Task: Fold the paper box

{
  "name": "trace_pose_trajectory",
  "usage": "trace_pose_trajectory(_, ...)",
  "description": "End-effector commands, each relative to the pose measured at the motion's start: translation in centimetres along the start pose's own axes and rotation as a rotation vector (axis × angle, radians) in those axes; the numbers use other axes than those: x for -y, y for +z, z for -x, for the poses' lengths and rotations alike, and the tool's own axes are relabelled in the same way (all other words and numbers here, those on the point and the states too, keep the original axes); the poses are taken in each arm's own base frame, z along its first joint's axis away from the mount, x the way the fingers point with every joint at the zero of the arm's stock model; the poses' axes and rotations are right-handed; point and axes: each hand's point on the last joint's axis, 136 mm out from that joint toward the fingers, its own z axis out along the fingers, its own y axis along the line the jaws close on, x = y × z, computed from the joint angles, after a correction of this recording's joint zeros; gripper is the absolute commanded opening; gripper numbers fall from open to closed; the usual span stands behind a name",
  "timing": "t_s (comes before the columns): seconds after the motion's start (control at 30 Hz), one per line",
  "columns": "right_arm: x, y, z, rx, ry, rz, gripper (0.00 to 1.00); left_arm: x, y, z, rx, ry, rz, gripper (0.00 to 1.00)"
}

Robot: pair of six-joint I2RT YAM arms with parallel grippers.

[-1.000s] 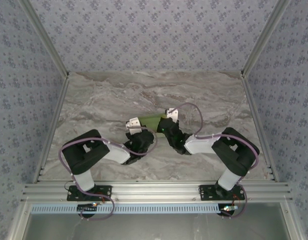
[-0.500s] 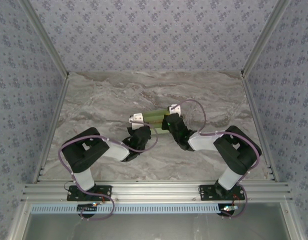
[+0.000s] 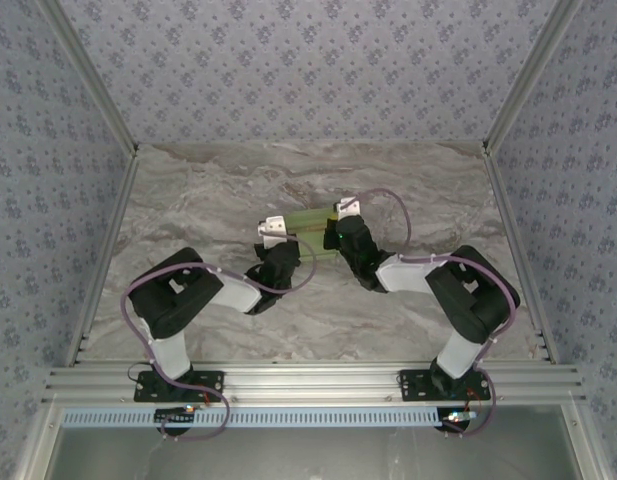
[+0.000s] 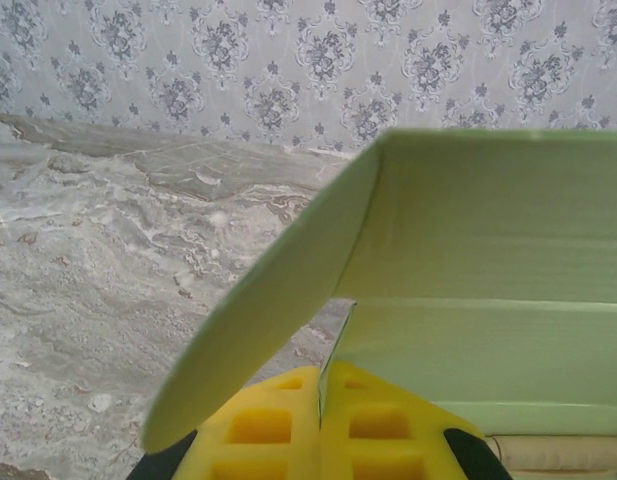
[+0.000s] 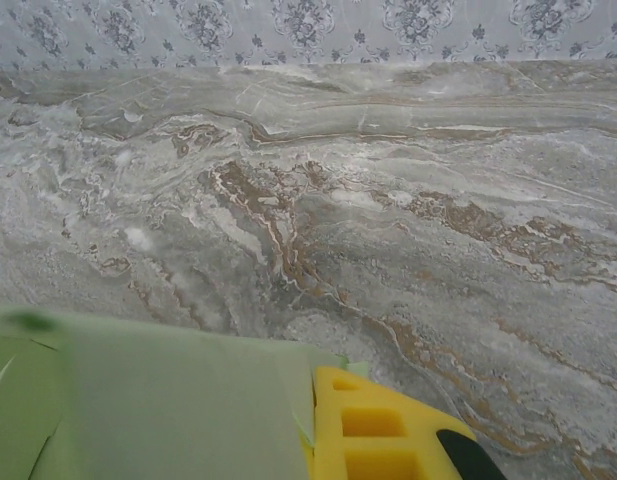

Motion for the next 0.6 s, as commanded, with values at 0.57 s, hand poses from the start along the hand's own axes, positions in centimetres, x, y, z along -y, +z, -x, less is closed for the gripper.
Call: trace_pose_trajectory(0.57, 2.4, 0.2, -0.7, 0.044, 0.025, -0.095, 0.05, -4.4, -0.6, -2.2, 0.035, 0.023, 0.165, 0.0)
